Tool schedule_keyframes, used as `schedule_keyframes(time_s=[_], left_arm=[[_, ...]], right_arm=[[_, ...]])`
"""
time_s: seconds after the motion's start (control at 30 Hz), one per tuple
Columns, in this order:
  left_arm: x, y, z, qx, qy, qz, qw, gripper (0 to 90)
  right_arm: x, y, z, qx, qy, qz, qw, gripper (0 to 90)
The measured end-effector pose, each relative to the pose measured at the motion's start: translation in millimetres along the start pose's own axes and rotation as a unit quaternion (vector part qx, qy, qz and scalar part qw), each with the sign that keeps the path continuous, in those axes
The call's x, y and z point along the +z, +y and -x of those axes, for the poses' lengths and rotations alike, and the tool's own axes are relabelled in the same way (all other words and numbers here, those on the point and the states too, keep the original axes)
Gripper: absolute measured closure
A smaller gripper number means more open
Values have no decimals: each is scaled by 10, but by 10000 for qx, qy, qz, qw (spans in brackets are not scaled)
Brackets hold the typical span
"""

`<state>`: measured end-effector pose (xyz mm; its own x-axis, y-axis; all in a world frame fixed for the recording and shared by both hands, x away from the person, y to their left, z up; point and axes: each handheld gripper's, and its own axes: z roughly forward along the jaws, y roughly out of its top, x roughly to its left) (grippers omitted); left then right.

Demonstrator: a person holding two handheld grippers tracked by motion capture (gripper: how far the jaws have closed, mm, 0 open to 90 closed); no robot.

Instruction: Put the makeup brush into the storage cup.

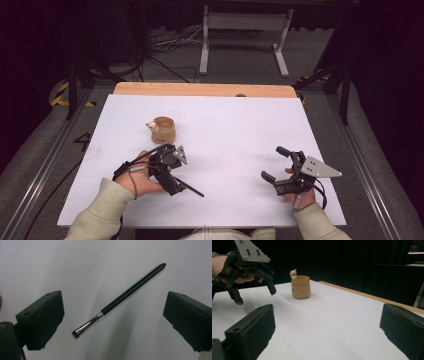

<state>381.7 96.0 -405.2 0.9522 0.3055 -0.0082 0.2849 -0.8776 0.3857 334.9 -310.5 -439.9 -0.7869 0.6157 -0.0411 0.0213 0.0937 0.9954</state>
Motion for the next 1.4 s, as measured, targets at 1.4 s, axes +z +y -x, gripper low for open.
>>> schedule_keyframes(time_s=[1.4], left_arm=[[282,-57,-86,3,-152,-326,9994,203]], right_arm=[[26,-12,31,218,50,-126,9997,24]])
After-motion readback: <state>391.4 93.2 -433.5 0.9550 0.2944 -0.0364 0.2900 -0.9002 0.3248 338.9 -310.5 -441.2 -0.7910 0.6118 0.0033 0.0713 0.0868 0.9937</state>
